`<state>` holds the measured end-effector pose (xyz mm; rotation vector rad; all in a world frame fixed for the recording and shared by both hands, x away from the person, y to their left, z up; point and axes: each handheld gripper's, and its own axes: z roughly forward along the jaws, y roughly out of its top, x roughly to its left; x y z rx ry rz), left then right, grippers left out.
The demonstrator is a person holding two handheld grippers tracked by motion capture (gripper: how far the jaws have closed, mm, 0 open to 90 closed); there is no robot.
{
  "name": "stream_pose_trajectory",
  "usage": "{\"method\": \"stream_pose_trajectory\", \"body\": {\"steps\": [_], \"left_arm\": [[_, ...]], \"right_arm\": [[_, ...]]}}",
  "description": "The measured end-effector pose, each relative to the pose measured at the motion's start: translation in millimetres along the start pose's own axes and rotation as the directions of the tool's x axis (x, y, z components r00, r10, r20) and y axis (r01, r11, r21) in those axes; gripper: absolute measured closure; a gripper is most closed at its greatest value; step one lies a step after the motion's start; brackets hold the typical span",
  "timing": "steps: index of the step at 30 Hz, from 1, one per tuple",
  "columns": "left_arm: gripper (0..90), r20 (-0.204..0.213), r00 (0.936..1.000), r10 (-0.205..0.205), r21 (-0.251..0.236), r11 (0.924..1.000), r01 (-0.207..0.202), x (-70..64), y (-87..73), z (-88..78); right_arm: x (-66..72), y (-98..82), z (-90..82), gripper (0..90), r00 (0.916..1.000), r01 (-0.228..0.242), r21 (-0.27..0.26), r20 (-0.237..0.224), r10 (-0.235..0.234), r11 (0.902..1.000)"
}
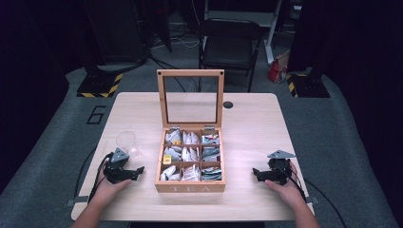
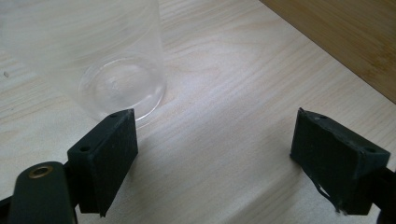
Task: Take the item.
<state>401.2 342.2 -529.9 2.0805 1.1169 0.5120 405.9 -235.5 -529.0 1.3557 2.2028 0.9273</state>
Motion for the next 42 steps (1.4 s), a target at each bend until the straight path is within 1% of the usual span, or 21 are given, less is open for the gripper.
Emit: {"method": "stream_pose_trajectory", "body": {"steps": [15,18,19,22,23,24,27,29,30,31,32,34,35,36,38,39,40,41,42], "left_arm": [[14.7,0.004,1.0,-0.001,-0.001,1.0,0.001,0.3,0.1,0.1],[14.9,0.004,0.9999,-0.012,0.003,0.9999,0.012,-1.1,-0.4,-0.5],[15.0,0.003,1.0,-0.007,0.001,1.0,0.007,-0.6,-0.3,-0.5],[15.0,0.001,0.9999,-0.012,-0.004,0.9999,0.012,-0.8,-0.5,-0.3],[15.0,0.001,0.9999,-0.012,-0.004,0.9999,0.012,-0.8,-0.5,-0.3],[15.1,0.006,1.0,-0.006,0.006,1.0,0.006,-0.4,-0.2,-1.3],[15.3,0.006,1.0,-0.007,0.0,1.0,0.007,-0.8,-0.7,-1.1],[17.7,0.01,0.9999,-0.013,0.001,0.9999,0.013,-0.1,-0.7,-2.0],[19.3,0.015,0.9999,-0.006,0.013,0.9999,0.006,2.0,-0.5,-4.1],[19.3,0.009,0.9998,-0.017,0.005,0.9998,0.017,2.2,-0.9,-4.7],[20.0,0.013,0.9994,-0.03,0.023,0.9993,0.03,3.6,-0.9,-7.4],[20.6,0.016,0.9992,-0.036,0.025,0.9991,0.036,3.8,-1.0,-7.7],[20.6,0.02,0.9989,-0.043,0.035,0.9985,0.043,3.6,-0.5,-9.1],[21.3,0.017,0.9989,-0.044,0.025,0.9987,0.044,3.5,-0.4,-9.9],[24.0,0.013,0.9988,-0.047,0.032,0.9984,0.047,4.3,0.8,-16.0],[24.6,0.018,0.9981,-0.058,0.032,0.9978,0.058,4.3,1.7,-18.4],[25.2,0.017,0.9976,-0.067,0.019,0.9976,0.067,3.7,2.2,-19.7],[26.1,0.021,0.9969,-0.075,0.02,0.997,0.075,3.5,3.1,-22.1],[27.1,0.029,0.9961,-0.083,0.008,0.9965,0.083,3.6,3.8,-23.6]], "right_arm": [[0.0,0.0,0.0,0.0,1.0,0.0,0.0,0.0,0.0,1.0],[0.0,0.0,0.0,0.0,1.0,0.0,0.0,0.0,0.0,1.0],[0.0,0.0,0.0,0.0,1.0,0.0,0.0,0.0,0.0,1.0],[0.0,0.0,0.0,0.0,1.0,0.0,0.0,0.0,0.0,1.0],[0.0,0.0,0.0,0.0,1.0,0.0,0.0,0.0,0.0,1.0],[0.0,0.0,0.0,0.0,1.0,0.0,0.0,0.0,0.0,1.0],[0.0,0.0,0.0,0.0,1.0,0.0,0.0,0.0,0.0,1.0],[0.0,0.0,0.0,0.0,1.0,0.0,0.0,0.0,0.0,1.0],[0.0,0.0,0.0,0.0,1.0,0.0,0.0,0.0,0.0,1.0],[0.0,0.0,0.0,0.0,1.0,0.0,0.0,0.0,0.0,1.0],[0.0,0.0,0.0,0.0,1.0,0.0,0.0,0.0,0.0,1.0],[0.0,0.0,0.0,0.0,1.0,0.0,0.0,0.0,0.0,1.0],[0.0,0.0,0.0,0.0,1.0,0.0,-0.001,0.0,0.0,1.0],[0.0,0.0,0.0,0.0,1.0,0.0,-0.001,0.0,0.0,1.0],[0.0,0.0,0.0,0.0,1.0,0.0,0.0,0.0,0.0,1.0],[0.0,0.0,0.0,0.0,1.0,0.0,0.0,0.0,0.0,1.0],[0.0,0.0,0.0,0.0,1.0,0.0,-0.001,0.0,0.0,1.0],[0.0,0.0,0.0,0.0,1.0,0.0,0.0,0.0,0.0,1.0],[0.0,0.0,0.0,0.0,1.0,-0.001,-0.002,0.0,0.001,1.0]]}}
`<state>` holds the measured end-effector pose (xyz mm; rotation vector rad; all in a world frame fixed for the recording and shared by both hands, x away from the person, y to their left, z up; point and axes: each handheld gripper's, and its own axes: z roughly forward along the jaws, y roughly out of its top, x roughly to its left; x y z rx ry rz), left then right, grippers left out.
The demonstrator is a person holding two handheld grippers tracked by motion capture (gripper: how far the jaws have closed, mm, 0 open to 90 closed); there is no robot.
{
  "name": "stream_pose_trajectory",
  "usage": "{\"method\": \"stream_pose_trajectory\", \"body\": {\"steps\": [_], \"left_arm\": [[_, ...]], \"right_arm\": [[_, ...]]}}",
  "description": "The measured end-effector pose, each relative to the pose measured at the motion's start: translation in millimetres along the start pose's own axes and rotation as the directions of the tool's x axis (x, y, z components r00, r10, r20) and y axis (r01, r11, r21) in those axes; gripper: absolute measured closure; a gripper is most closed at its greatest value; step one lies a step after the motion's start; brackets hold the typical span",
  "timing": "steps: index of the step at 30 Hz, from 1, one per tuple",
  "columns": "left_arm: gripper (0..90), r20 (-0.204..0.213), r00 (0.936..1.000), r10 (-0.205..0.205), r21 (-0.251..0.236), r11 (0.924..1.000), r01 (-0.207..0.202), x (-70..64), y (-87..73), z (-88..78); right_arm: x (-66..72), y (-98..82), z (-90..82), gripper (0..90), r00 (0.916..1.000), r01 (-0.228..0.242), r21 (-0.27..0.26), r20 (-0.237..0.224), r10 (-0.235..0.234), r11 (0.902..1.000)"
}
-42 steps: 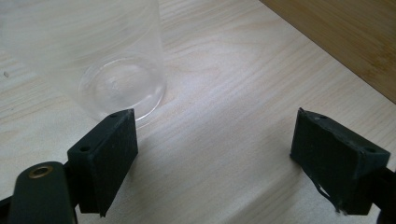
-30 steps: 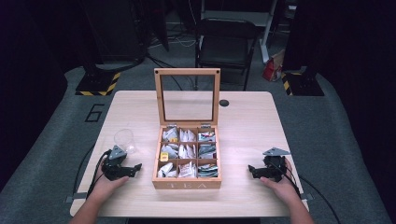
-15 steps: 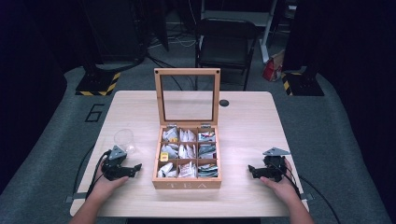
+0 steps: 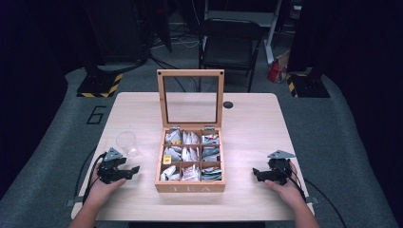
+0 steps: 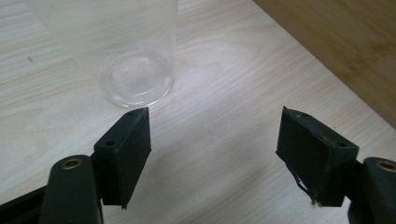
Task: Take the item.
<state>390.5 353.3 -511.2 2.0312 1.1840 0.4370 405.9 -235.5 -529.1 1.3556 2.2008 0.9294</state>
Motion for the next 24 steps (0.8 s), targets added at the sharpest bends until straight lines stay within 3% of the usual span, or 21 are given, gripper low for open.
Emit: {"method": "stream_pose_trajectory", "body": {"steps": [5,24], "left_arm": [[30.9,0.024,0.9993,-0.029,-0.021,0.9993,0.03,-2.1,2.4,-4.8],[39.0,0.04,0.9981,-0.046,-0.049,0.9976,0.048,-4.9,9.9,-21.3]], "right_arm": [[0.0,0.1,-0.1,0.0,1.0,0.001,0.002,-0.001,-0.001,1.0],[0.0,0.0,0.0,0.0,1.0,0.0,0.001,0.0,0.0,1.0]]}}
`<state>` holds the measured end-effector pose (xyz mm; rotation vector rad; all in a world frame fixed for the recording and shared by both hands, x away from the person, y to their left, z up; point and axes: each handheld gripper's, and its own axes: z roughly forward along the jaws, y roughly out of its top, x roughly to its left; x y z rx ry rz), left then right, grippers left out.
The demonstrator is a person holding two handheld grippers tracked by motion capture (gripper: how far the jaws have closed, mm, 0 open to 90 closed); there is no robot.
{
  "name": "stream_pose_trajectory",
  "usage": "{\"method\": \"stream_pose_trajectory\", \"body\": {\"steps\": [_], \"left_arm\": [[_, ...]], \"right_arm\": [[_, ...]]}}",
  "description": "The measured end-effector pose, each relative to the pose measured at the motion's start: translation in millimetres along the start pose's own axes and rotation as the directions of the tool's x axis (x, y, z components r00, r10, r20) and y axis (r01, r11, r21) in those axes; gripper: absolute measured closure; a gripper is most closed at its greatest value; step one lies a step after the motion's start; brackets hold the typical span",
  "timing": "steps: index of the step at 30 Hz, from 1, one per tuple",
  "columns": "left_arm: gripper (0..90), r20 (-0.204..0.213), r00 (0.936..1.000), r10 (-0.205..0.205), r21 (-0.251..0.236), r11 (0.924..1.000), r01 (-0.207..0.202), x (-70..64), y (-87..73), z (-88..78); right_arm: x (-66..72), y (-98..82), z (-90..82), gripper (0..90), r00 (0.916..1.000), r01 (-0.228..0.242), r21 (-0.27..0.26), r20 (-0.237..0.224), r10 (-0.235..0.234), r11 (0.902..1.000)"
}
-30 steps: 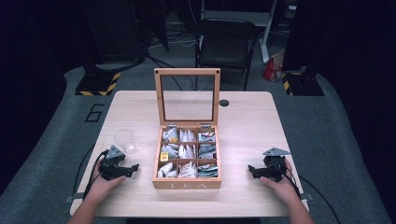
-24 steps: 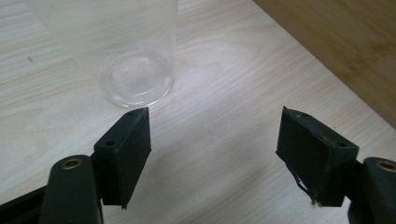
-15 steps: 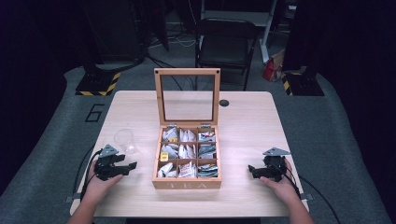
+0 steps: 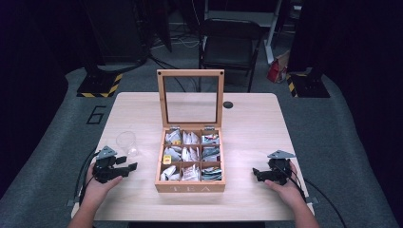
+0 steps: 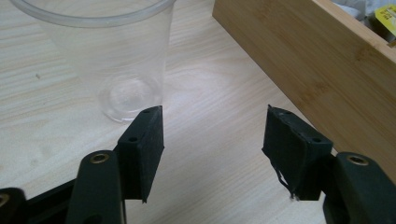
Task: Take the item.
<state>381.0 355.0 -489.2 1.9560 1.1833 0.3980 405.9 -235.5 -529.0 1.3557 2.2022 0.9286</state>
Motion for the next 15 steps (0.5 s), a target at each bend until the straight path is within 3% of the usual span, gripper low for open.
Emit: {"method": "stream_pose_trajectory", "body": {"steps": [7,8,15], "left_arm": [[42.6,0.03,0.9995,0.0,-0.01,1.0,0.0,-4.1,2.6,-3.1],[43.5,0.033,0.9993,0.015,0.004,0.9999,-0.015,-5.2,3.6,-4.9],[44.7,0.045,0.9986,0.026,0.007,0.9996,-0.026,-11.6,5.4,-4.0]], "right_arm": [[0.0,0.0,0.0,0.0,1.0,0.0,0.0,0.0,0.0,1.0],[0.0,0.0,0.0,0.0,1.0,0.0,0.001,0.0,0.0,1.0],[0.0,0.0,0.0,0.0,1.0,0.0,-0.001,0.001,0.0,1.0]]}}
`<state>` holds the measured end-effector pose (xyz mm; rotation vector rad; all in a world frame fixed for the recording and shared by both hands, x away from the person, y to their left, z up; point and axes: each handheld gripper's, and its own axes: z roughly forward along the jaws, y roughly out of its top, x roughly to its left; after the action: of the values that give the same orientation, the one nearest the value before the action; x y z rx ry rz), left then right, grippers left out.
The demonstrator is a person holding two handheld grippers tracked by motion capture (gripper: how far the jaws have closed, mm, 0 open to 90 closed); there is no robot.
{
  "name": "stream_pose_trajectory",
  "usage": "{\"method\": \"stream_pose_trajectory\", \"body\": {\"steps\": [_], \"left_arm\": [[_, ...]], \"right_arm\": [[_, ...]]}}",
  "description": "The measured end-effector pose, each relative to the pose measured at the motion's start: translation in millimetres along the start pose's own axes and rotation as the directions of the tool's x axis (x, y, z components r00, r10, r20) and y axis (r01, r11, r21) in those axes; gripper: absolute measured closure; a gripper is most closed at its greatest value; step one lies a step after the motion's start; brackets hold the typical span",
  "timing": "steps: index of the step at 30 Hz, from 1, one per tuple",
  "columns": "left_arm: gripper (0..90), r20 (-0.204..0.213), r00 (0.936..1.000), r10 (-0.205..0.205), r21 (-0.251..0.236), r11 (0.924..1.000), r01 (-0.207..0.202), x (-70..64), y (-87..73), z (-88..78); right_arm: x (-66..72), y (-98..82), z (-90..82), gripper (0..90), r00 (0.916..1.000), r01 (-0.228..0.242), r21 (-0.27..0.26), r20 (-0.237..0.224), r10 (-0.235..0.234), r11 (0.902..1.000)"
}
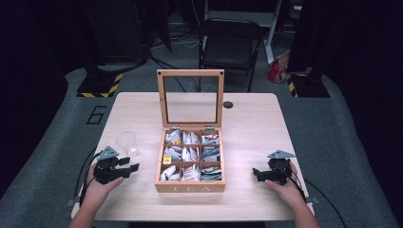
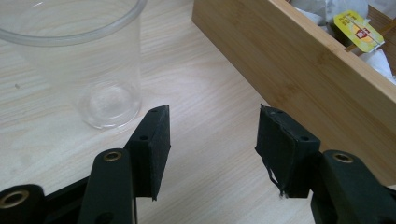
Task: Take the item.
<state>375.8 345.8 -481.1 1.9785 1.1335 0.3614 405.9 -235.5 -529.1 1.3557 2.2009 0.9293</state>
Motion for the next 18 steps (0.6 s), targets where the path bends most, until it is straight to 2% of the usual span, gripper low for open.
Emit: {"method": "stream_pose_trajectory", "body": {"steps": [4,9,12,18], "left_arm": [[44.8,-0.007,0.9999,0.012,-0.018,0.9998,-0.012,-6.3,3.0,0.5],[45.1,0.016,0.9996,0.021,-0.026,0.9994,-0.021,-14.1,8.1,1.0],[49.3,0.025,0.9987,0.044,-0.026,0.9987,-0.044,-17.2,11.9,1.0],[49.4,0.044,0.9978,0.049,-0.034,0.9983,-0.047,-21.7,16.4,2.1]], "right_arm": [[0.0,0.0,0.0,0.0,1.0,0.0,0.001,-0.001,0.0,1.0],[0.0,0.0,0.0,0.0,1.0,0.0,0.001,-0.001,0.0,1.0],[0.0,0.0,0.0,0.0,1.0,0.0,0.001,-0.001,0.0,1.0],[0.0,0.0,0.0,0.0,1.0,0.0,0.001,-0.001,0.0,1.0]]}}
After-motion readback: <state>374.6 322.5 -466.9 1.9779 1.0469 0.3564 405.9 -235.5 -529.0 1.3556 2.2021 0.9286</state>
